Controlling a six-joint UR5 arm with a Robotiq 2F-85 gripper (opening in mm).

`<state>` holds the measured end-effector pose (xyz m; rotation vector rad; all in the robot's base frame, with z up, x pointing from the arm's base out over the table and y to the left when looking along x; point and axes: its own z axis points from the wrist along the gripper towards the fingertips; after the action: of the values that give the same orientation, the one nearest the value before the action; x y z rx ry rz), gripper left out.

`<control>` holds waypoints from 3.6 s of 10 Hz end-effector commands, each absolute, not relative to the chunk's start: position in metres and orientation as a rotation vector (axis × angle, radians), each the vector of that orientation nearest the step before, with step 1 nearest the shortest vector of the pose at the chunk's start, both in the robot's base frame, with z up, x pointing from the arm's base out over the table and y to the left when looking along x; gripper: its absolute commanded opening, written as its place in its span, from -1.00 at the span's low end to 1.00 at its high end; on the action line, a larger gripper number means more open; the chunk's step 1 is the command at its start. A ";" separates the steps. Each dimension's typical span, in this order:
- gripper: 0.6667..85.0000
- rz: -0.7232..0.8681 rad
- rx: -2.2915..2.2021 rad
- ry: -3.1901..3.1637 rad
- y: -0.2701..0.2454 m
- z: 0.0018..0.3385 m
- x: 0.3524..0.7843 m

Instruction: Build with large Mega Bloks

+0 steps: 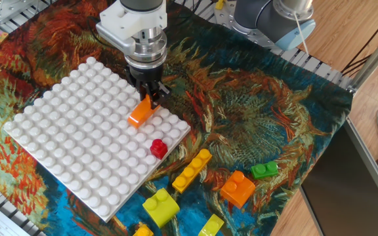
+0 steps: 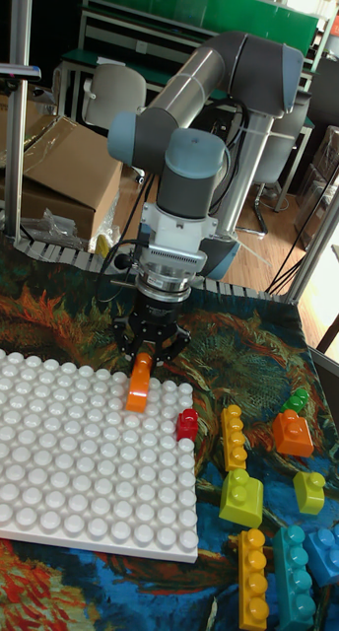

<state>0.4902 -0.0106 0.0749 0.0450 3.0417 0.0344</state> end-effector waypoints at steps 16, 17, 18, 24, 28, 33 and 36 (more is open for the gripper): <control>-0.98 0.092 0.010 3.010 -0.011 0.055 0.479; -0.98 0.096 0.003 3.013 -0.010 0.055 0.478; -0.98 0.096 -0.006 3.013 -0.010 0.054 0.478; -0.49 0.080 -0.077 2.992 -0.013 0.051 0.486; 0.64 0.183 -0.195 2.955 -0.007 0.060 0.492; 0.91 0.179 -0.231 2.933 -0.007 0.058 0.499; 0.98 0.177 -0.236 2.936 -0.007 0.058 0.498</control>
<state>0.4962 -0.0083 0.0565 -0.2361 2.9428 0.1633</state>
